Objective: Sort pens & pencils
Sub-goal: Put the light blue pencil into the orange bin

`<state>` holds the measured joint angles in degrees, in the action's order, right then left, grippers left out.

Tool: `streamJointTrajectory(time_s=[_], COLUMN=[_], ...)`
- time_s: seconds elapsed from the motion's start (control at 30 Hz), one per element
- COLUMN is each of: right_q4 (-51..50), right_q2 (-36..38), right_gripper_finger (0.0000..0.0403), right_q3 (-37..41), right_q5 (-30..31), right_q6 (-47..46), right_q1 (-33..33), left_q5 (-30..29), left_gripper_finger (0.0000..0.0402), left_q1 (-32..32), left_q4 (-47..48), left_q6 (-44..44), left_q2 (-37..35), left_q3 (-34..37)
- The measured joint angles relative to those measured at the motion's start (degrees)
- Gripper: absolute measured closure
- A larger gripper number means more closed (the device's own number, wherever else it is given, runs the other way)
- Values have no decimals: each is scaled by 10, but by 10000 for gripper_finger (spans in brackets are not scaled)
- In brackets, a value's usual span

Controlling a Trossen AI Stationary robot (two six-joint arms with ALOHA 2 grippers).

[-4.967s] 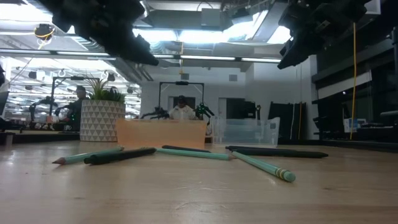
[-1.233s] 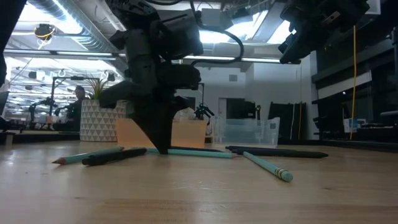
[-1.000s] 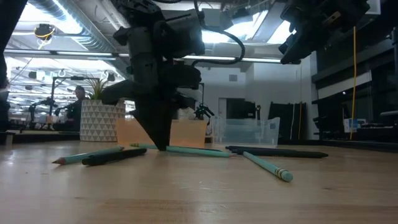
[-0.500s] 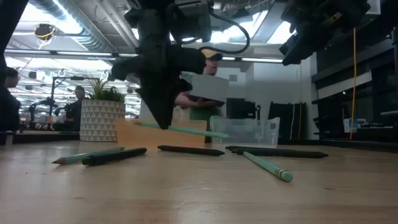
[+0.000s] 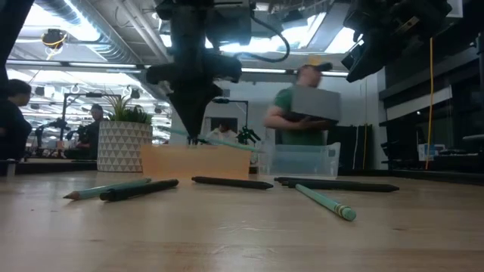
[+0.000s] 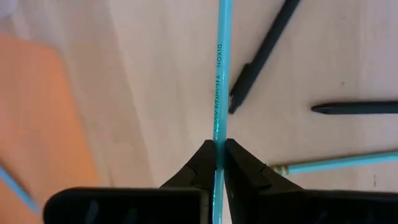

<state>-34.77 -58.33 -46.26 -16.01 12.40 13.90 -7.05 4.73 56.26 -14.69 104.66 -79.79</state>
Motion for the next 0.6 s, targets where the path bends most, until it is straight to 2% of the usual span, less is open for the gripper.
streamJointTrajectory(time_s=[0.6], right_q4=[-8], right_q2=[0], right_gripper_finger=[363], right_q3=[0], right_q5=[0], right_q6=[1], right_q1=[0], left_q5=[2], left_gripper_finger=[386], left_q1=[103], left_q4=[8], left_q6=[-15], left_q2=[-122], left_q3=[0])
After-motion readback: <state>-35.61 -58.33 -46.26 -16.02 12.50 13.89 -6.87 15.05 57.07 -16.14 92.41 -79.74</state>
